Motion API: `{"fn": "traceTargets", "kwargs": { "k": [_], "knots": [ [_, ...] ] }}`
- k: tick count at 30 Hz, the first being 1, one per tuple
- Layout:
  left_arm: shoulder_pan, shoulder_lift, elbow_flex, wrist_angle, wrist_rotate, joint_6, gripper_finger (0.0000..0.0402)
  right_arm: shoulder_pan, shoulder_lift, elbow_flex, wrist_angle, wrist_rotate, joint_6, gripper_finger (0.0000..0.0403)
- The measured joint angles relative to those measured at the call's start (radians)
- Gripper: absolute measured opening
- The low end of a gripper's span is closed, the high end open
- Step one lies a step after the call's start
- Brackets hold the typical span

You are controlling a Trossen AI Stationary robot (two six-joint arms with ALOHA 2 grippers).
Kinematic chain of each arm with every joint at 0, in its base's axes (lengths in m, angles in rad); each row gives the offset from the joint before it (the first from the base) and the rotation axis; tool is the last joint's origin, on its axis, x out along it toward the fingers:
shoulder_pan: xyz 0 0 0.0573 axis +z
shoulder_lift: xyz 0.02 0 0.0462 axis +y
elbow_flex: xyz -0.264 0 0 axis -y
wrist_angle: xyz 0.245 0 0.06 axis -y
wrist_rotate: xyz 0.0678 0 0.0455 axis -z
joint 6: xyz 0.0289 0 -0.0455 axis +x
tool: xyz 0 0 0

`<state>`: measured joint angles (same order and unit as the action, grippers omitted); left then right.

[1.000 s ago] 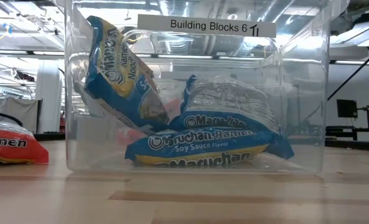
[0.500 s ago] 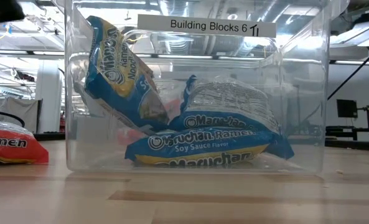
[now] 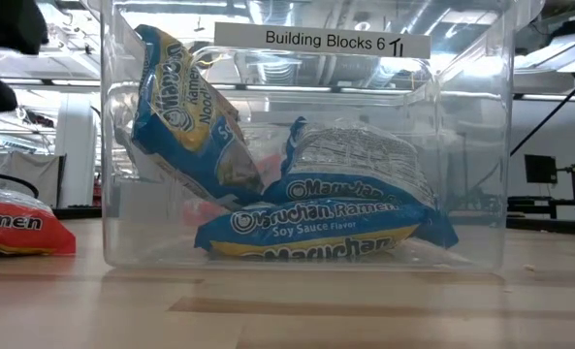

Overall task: Sort Maruchan noodles
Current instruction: Put the orange bag into the top left transparent bin

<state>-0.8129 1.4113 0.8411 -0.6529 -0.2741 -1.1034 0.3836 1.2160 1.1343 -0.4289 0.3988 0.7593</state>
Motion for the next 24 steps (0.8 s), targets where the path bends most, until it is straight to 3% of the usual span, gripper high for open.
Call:
{"fn": "traceTargets", "kwargs": {
  "k": [5, 11, 16, 19, 24],
  "knots": [
    [0.020, 0.000, -0.063, 0.030, 0.000, 0.005, 0.0222, 0.000, 0.000, 0.000, -0.022, 0.000, 0.000, 0.0244],
    [0.038, -0.005, -0.152, 0.194, 0.053, -0.003, 0.0222, 0.000, 0.000, 0.000, -0.021, 0.000, 0.003, 0.0244],
    [0.037, -0.003, -0.175, 0.205, 0.064, -0.002, 0.0215, 0.000, 0.000, 0.000, -0.026, 0.001, 0.035, 0.0244],
    [0.041, -0.003, -0.175, 0.199, 0.062, 0.020, 0.0174, 0.000, 0.000, 0.000, -0.029, 0.011, 0.038, 0.0244],
    [0.046, -0.010, -0.176, 0.181, 0.064, 0.025, 0.0024, 0.000, 0.000, 0.000, -0.031, 0.037, 0.040, 0.0244]
  ]
}}
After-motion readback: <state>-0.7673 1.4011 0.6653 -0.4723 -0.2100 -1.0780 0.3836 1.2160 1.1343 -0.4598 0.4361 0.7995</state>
